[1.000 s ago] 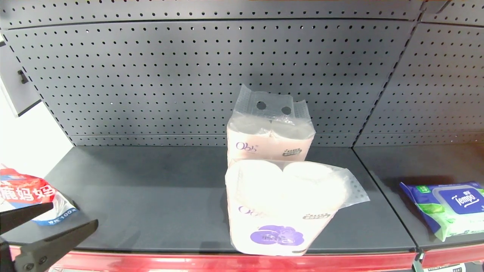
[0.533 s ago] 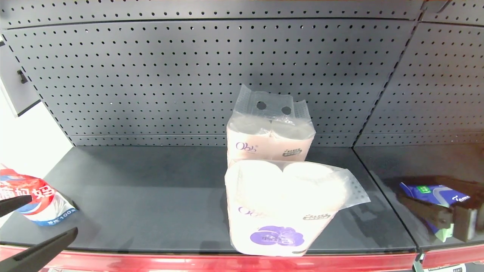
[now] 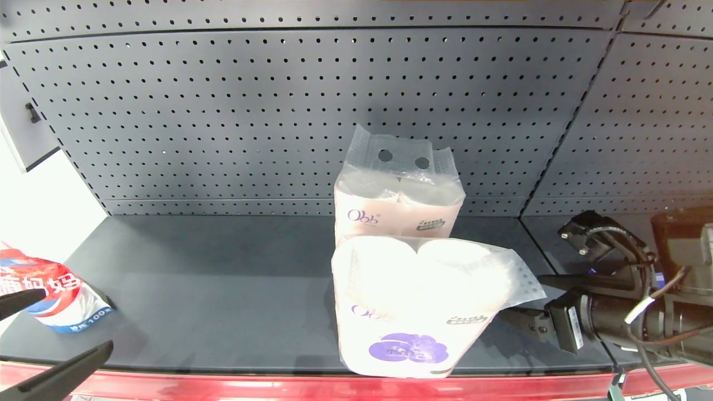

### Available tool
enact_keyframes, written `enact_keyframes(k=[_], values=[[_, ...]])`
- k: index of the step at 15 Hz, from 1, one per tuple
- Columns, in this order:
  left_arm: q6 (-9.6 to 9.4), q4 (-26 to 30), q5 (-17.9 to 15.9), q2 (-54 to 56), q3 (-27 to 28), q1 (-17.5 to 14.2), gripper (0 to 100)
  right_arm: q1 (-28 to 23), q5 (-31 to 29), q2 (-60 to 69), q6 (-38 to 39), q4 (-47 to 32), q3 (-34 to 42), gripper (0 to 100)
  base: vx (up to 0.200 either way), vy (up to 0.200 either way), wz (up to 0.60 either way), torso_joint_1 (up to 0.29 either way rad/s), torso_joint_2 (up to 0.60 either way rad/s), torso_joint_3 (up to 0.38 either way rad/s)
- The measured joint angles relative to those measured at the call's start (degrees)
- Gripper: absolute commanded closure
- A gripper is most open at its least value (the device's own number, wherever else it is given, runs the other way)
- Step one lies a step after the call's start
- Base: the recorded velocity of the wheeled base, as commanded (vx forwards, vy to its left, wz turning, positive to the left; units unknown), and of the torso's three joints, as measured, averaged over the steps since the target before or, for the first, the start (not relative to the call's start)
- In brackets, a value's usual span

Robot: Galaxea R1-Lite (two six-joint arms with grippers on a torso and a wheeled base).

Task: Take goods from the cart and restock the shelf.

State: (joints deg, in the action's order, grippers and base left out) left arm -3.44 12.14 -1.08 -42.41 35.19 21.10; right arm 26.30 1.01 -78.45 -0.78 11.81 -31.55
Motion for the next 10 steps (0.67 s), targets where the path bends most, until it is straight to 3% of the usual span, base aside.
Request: enact_keyframes(k=[10], values=[[0.02, -0.1, 0.3, 0.9, -0.4, 0.0, 0, 4.6, -1.7, -2.8, 0.0, -0.1, 1.4, 0, 0.0, 0.0, 0.0, 0.0, 0.0, 0.0]])
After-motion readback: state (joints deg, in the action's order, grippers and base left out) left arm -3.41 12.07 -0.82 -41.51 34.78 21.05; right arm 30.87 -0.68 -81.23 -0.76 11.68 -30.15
